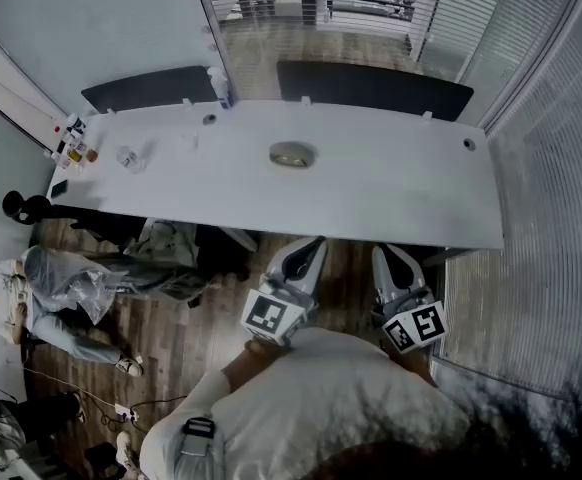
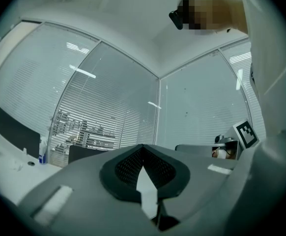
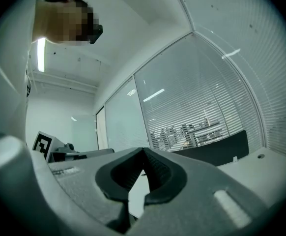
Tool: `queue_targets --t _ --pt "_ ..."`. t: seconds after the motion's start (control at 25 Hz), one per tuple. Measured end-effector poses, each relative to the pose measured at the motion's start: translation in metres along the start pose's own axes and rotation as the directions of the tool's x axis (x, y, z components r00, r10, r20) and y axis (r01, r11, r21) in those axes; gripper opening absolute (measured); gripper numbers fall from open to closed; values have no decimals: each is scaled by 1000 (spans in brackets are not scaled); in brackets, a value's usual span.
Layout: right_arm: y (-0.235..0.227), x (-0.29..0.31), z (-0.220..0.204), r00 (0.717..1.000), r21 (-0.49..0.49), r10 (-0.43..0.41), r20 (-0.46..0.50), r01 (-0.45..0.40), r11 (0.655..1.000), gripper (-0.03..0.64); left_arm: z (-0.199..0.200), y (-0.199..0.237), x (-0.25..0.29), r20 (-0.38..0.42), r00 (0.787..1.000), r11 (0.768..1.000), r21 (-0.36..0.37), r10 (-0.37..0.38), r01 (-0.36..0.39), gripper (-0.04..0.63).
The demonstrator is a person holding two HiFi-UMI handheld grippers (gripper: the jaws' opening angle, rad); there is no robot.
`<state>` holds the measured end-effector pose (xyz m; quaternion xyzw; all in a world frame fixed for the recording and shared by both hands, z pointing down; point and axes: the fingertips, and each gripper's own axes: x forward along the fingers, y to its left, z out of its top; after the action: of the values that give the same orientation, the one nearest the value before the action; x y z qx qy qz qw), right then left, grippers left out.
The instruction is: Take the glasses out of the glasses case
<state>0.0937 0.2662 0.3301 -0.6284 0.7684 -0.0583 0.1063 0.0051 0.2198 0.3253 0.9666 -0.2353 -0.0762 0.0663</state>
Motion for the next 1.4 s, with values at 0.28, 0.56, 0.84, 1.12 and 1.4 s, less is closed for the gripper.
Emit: queue_targets --t 0.28,0.56,0.84,1.12,1.4 --pt "-16 57 12 1000 -7 -7 -18 7 1000 -2 19 50 38 -5 1000 1000 -15 10 -11 0" --pt "-31 109 20 1000 -15 -5 -24 5 1000 -2 31 92 70 1 1000 1000 -6 6 -6 0" --pt "-52 156 22 1000 22 -12 -27 13 1000 -2 33 127 100 -5 1000 999 -34 4 -4 0" --pt "-71 207 22 999 10 -25 -21 25 1000 -2 35 170 136 -5 1000 999 -29 -22 22 0" --pt "-78 252 17 999 2 -32 -29 33 999 -2 40 206 153 2 999 999 -41 -33 33 0"
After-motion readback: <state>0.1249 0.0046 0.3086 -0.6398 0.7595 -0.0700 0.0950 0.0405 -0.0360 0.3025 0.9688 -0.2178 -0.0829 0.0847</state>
